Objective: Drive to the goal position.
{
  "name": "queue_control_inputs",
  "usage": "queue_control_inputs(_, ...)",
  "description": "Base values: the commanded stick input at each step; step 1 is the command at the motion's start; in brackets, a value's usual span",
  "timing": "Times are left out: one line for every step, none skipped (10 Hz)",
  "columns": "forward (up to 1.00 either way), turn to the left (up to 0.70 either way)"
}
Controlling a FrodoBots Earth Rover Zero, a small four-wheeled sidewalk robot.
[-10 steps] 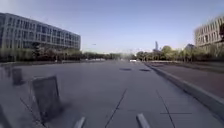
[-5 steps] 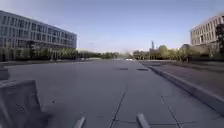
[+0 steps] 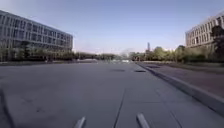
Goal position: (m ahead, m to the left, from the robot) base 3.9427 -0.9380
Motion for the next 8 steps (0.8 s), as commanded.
queue_control_inputs(0.6,-0.15)
queue_control_inputs(0.6,-0.15)
queue_control_inputs(0.6,-0.15)
queue_control_inputs(0.6,-0.15)
queue_control_inputs(0.6,-0.15)
queue_control_inputs(0.6,-0.15)
queue_control_inputs(0.6,-0.15)
queue_control_inputs(0.6,-0.15)
